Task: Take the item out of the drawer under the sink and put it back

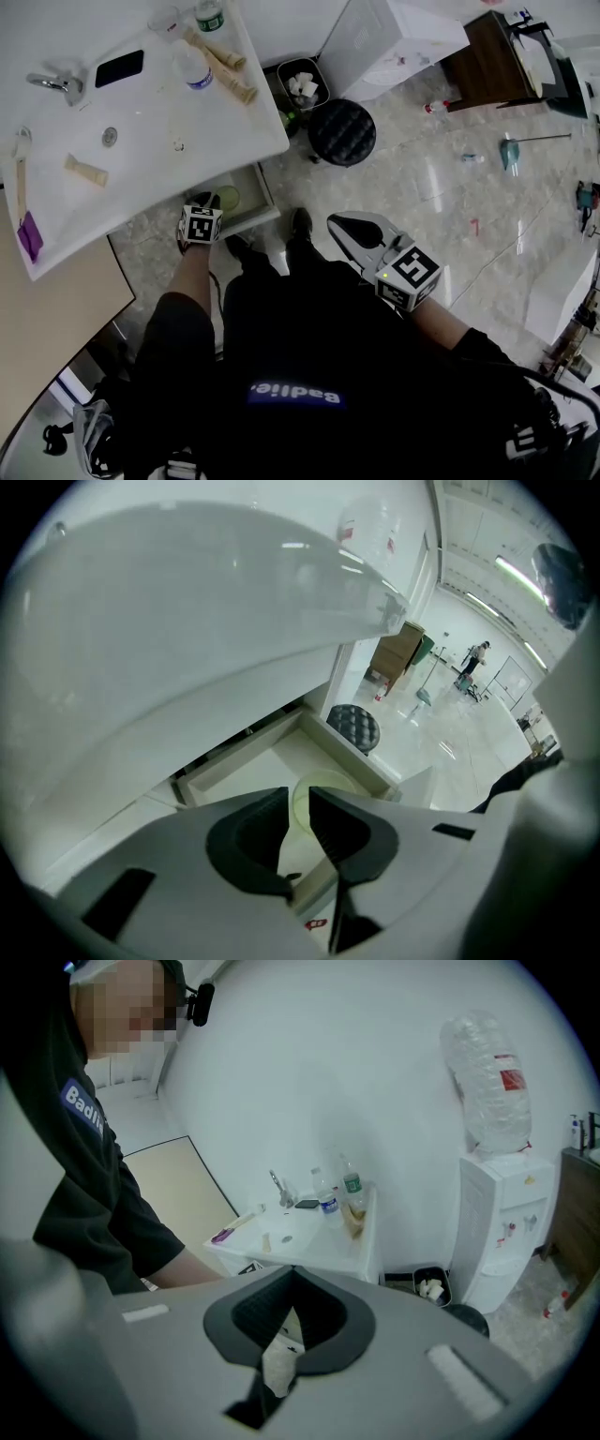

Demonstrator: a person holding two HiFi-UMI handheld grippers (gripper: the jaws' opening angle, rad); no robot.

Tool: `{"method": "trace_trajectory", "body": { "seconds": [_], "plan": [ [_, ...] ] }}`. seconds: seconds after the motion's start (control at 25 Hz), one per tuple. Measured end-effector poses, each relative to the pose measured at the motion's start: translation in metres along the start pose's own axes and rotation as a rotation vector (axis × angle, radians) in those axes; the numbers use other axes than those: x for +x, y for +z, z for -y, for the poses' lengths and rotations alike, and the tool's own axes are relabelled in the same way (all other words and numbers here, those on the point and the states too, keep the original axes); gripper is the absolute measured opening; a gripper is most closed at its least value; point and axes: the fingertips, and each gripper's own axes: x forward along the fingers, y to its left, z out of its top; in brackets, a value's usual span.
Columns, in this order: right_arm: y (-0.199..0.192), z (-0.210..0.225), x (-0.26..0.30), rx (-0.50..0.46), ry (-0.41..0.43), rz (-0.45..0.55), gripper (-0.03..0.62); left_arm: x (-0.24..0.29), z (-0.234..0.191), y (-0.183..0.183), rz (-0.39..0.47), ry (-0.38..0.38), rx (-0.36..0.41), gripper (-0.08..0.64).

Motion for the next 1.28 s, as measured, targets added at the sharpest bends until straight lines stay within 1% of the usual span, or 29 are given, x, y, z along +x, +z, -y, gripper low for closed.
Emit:
{"method": "trace_trajectory", "body": {
  "seconds": [0.12, 0.2, 0.28, 0.44, 0.64, 0.88, 1.12, 1.2, 1.28],
  "plan": [
    [0.009, -0.009, 0.004, -0.025, 0.023, 0.019, 0.002, -0.024, 0.006, 0.001, 0.037, -0.010, -0.058, 0.052],
    [0.017, -0.015, 0.007, -0.040, 0.036, 0.033, 0.002, -0.039, 0.011, 0.005, 0.082, -0.020, -0.091, 0.052],
    [0.025, -0.022, 0.008, -0.060, 0.050, 0.045, 0.002, -0.058, 0.019, 0.013, 0.147, -0.032, -0.116, 0.052],
    [0.045, -0.034, 0.009, -0.108, 0.075, 0.072, 0.002, -0.112, 0.041, 0.042, 0.321, -0.069, -0.148, 0.052],
    [0.063, -0.054, 0.016, -0.145, 0.115, 0.093, 0.002, -0.188, 0.072, 0.082, 0.500, -0.140, -0.121, 0.052],
    [0.081, -0.075, 0.029, -0.192, 0.161, 0.109, 0.002, -0.281, 0.088, 0.134, 0.674, -0.171, -0.087, 0.052],
    [0.097, -0.100, 0.033, -0.250, 0.221, 0.124, 0.002, -0.355, 0.114, 0.158, 0.814, -0.265, -0.042, 0.051],
    [0.103, -0.112, 0.032, -0.275, 0.248, 0.137, 0.002, -0.377, 0.124, 0.164, 0.857, -0.302, -0.031, 0.035],
    [0.109, -0.124, 0.031, -0.303, 0.276, 0.151, 0.002, -0.397, 0.132, 0.169, 0.888, -0.328, -0.001, 0.024]
  ]
}}
